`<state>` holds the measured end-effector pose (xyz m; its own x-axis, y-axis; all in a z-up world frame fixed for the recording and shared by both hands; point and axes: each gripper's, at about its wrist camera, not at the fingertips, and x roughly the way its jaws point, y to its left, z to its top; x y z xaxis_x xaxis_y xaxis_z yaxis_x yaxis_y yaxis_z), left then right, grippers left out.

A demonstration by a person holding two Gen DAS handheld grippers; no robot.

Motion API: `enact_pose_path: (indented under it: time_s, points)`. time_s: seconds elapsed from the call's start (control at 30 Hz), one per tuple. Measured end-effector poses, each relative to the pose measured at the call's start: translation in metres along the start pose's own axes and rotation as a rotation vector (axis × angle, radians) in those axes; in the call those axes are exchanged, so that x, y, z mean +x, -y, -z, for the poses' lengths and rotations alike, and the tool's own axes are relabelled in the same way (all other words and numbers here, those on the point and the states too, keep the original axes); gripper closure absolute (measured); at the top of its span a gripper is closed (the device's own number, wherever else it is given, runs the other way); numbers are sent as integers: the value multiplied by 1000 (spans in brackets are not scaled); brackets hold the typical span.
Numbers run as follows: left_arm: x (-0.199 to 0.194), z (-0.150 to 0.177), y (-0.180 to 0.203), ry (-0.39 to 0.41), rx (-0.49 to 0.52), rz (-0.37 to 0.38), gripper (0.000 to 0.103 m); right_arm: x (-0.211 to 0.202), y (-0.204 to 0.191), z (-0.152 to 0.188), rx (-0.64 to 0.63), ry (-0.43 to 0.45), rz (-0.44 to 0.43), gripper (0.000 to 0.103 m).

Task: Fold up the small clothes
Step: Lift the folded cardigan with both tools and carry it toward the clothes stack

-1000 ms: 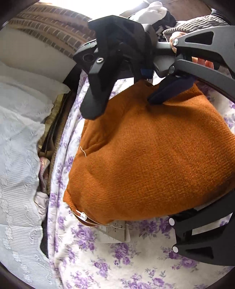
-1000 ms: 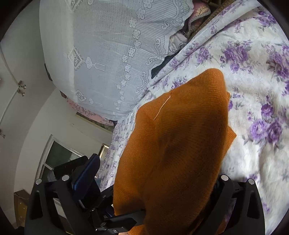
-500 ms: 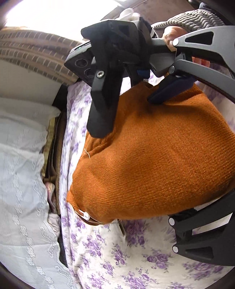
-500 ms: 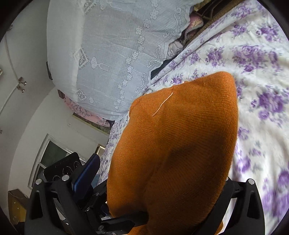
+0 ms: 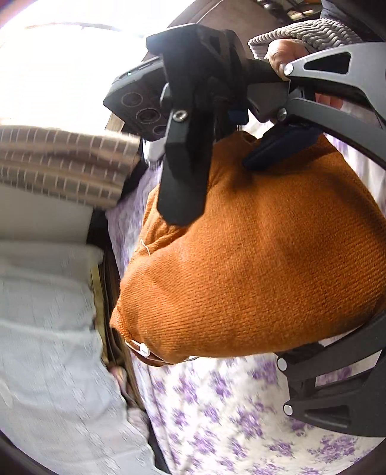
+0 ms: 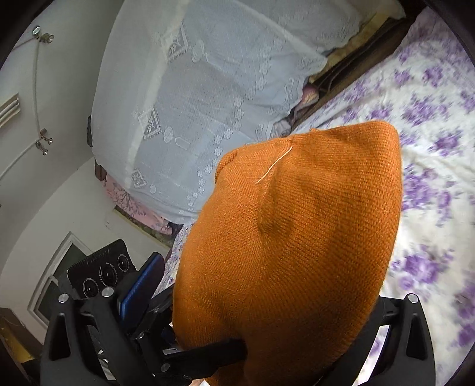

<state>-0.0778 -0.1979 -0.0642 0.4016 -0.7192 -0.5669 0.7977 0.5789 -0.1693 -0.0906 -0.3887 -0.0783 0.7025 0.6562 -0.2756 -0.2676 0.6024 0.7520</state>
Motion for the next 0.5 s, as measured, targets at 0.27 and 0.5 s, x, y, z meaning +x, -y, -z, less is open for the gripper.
enact_pose_path:
  time_s: [0.27,0.5]
  points:
    - [2,-18,84,-8,140,99,12,-105,-14,11,-25,122,109,3]
    - [5,-44,151,1,242,178,12,-184,-26,6,-52,213,184,3]
